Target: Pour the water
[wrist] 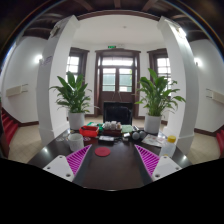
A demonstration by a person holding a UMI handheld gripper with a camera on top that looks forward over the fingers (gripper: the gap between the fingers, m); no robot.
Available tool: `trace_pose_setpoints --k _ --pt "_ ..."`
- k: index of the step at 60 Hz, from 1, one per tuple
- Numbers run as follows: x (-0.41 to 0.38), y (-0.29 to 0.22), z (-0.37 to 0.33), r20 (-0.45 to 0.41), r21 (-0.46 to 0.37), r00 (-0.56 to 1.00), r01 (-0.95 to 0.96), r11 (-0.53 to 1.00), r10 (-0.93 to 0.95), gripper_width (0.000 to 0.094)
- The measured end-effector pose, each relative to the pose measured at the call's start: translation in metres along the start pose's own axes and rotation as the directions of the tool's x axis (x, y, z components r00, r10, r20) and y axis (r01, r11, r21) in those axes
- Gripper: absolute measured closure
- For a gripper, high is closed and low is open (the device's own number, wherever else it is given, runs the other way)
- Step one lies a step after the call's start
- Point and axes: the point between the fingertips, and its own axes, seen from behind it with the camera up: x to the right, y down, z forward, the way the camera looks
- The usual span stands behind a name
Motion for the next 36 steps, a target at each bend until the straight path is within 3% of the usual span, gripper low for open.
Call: trace_pose_setpoints --k 6,7,21,27,36 --pt "0.027 0.035 -0.003 0.006 -0.016 1.0 0.004 1.0 -0.004 0.0092" --pt "0.012 0.013 0.0 0.004 -0.018 1.0 0.0 1.0 0.0 0.0091" --pt "0.109 0.063 -0.005 -0.12 -0.057 0.993 -0.007 0.998 0.0 0.0094" --pt "0.186 0.107 0.017 -0.145 -0.039 0.989 -0.024 0.999 0.019 0.01" --pt "0.231 0.104 0.057 -0.136 -0.004 0.989 -0.057 0.998 0.056 0.0094"
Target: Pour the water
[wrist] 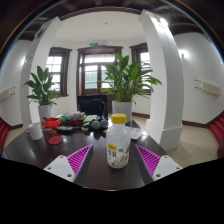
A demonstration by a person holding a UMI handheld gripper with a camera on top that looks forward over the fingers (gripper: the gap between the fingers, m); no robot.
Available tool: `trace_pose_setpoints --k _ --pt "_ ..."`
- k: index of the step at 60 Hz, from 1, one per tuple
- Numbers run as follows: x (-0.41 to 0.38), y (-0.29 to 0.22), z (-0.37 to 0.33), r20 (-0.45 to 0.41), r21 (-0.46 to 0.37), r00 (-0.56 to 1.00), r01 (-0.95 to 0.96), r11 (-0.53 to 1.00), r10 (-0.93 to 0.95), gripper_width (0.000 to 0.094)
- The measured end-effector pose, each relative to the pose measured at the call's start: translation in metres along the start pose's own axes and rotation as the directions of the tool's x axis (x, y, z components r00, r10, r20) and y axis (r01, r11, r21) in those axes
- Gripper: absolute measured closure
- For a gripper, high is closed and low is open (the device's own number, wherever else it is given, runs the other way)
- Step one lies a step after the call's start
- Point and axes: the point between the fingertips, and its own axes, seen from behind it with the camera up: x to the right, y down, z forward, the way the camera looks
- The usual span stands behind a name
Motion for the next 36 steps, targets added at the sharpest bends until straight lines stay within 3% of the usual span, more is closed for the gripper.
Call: trace_pose_setpoints --k 18,24,28,29,36 --pt "0.016 0.002 0.076 0.021 -0.014 1.0 -0.01 1.0 0.01 0.012" --pt "0.014 0.0 0.088 0.021 0.001 1.0 0.009 1.0 -0.009 0.0189" --pt "0.008 -0.001 0.095 0.04 0.011 0.999 0.012 1.0 -0.012 0.0285" --pt "0.007 -0.002 0.096 0.041 0.014 0.999 0.012 1.0 -0.013 0.0359" --pt "0.008 -0.003 0.102 0.042 0.012 0.999 0.026 1.0 -0.027 0.0438"
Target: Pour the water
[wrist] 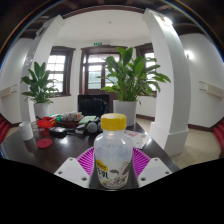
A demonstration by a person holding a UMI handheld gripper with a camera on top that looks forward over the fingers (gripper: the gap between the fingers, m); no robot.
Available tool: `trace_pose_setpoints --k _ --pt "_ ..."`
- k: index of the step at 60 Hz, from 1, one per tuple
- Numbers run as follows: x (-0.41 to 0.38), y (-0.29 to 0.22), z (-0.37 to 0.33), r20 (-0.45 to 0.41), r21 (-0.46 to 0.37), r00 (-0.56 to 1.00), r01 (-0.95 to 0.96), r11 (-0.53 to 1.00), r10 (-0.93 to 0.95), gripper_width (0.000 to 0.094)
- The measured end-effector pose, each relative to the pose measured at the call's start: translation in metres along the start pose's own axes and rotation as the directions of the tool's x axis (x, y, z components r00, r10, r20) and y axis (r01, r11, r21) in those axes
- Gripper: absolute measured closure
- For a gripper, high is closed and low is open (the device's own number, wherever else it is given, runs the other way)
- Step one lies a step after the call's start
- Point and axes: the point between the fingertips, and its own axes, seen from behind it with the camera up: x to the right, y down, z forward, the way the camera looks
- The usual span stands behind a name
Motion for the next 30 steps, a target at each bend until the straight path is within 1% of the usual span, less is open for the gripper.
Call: trace_pose_setpoints --k 1,2,3,4,5,19,23,30 --pt "0.001 0.0 0.001 -0.005 0.001 1.0 -0.004 1.0 0.004 0.0462" --pt "0.001 0.0 0.001 -0.009 0.003 1.0 -0.005 1.0 0.005 0.0446" --pt "0.002 0.001 0.002 -0.013 0.0 1.0 -0.003 1.0 0.003 0.0498" --pt "0.002 0.0 0.002 -0.018 0.0 1.0 -0.004 1.0 0.004 0.0492" --pt "0.002 0.001 0.003 -0.02 -0.002 1.0 -0.003 1.0 0.003 0.0526" --pt "0.001 0.002 0.0 -0.05 -0.014 0.999 0.01 1.0 -0.011 0.0529" --pt "-0.001 -0.002 -0.001 -0.057 -0.028 0.997 0.051 0.998 -0.053 0.0529" --pt "-0.033 -0.023 0.003 -0.023 -0.034 0.98 0.196 0.98 -0.197 0.0531"
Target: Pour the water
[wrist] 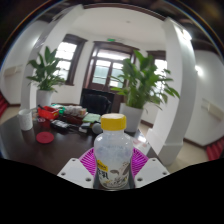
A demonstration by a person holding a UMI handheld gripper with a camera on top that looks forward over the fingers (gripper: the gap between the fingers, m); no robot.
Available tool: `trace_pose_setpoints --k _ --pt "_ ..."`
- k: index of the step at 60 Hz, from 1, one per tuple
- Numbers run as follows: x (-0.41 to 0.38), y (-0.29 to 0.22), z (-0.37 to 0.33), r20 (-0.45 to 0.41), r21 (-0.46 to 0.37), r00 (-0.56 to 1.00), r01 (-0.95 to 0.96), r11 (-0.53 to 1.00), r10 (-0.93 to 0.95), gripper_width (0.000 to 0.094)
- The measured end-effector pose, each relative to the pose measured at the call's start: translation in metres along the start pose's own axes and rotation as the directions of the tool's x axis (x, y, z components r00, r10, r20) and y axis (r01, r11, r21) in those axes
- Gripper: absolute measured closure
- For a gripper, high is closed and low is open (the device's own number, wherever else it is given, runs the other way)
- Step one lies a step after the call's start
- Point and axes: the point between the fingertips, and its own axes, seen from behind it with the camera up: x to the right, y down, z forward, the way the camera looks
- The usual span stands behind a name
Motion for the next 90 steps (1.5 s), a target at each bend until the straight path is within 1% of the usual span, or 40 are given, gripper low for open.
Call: trace_pose_setpoints --k 4,8,14,17,23,28,31,38,44,48,51,54,58,60,64,69,75,77,79,80,83,86,89,90 --pt "-0.026 -0.022 0.006 0.015 0.006 0.991 0.131 0.991 -0.131 0.0529" --pt "-0.067 -0.046 0.014 0.036 0.032 0.962 0.271 0.962 -0.272 0.0529" --pt "-0.125 -0.08 0.031 0.042 0.061 0.876 0.478 0.876 -0.481 0.053" --pt "-0.143 -0.092 0.042 0.049 0.081 0.811 0.578 0.812 -0.583 0.0528" --pt "-0.2 -0.113 0.057 0.019 0.092 0.645 0.76 0.643 -0.764 0.053" --pt "-0.233 -0.127 0.069 -0.005 0.13 0.494 0.863 0.489 -0.87 0.0533" --pt "-0.257 -0.132 0.071 -0.026 0.125 0.402 0.91 0.396 -0.915 0.0532" --pt "-0.3 -0.134 0.082 -0.065 0.127 0.193 0.975 0.184 -0.979 0.0526" --pt "-0.325 -0.142 0.087 -0.122 0.14 0.027 0.99 0.01 -0.992 0.0525" --pt "-0.341 -0.142 0.087 -0.142 0.142 -0.059 0.987 -0.079 -0.988 0.0528" --pt "-0.343 -0.14 0.1 -0.161 0.121 -0.135 0.98 -0.155 -0.978 0.0526" --pt "-0.354 -0.144 0.097 -0.19 0.113 -0.202 0.968 -0.226 -0.961 0.0526" --pt "-0.357 -0.148 0.101 -0.223 0.079 -0.304 0.941 -0.328 -0.926 0.0523" --pt "-0.358 -0.149 0.103 -0.236 0.06 -0.344 0.928 -0.367 -0.909 0.0525" --pt "-0.36 -0.145 0.106 -0.242 0.051 -0.392 0.909 -0.415 -0.888 0.052" --pt "-0.353 -0.143 0.109 -0.236 0.047 -0.364 0.922 -0.385 -0.901 0.0521" --pt "-0.35 -0.147 0.102 -0.203 0.091 -0.213 0.968 -0.235 -0.956 0.052" --pt "-0.344 -0.146 0.101 -0.188 0.108 -0.132 0.982 -0.154 -0.973 0.0525" --pt "-0.344 -0.149 0.098 -0.154 0.132 -0.037 0.99 -0.058 -0.987 0.0527" --pt "-0.338 -0.143 0.096 -0.145 0.14 0.017 0.99 -0.003 -0.989 0.0526" --pt "-0.333 -0.148 0.094 -0.073 0.172 0.175 0.972 0.161 -0.982 0.0522" --pt "-0.328 -0.147 0.094 -0.003 0.188 0.343 0.923 0.336 -0.939 0.0528" --pt "-0.324 -0.14 0.097 0.05 0.185 0.504 0.844 0.504 -0.862 0.0513" --pt "-0.316 -0.142 0.097 0.088 0.196 0.547 0.81 0.553 -0.832 0.0516"
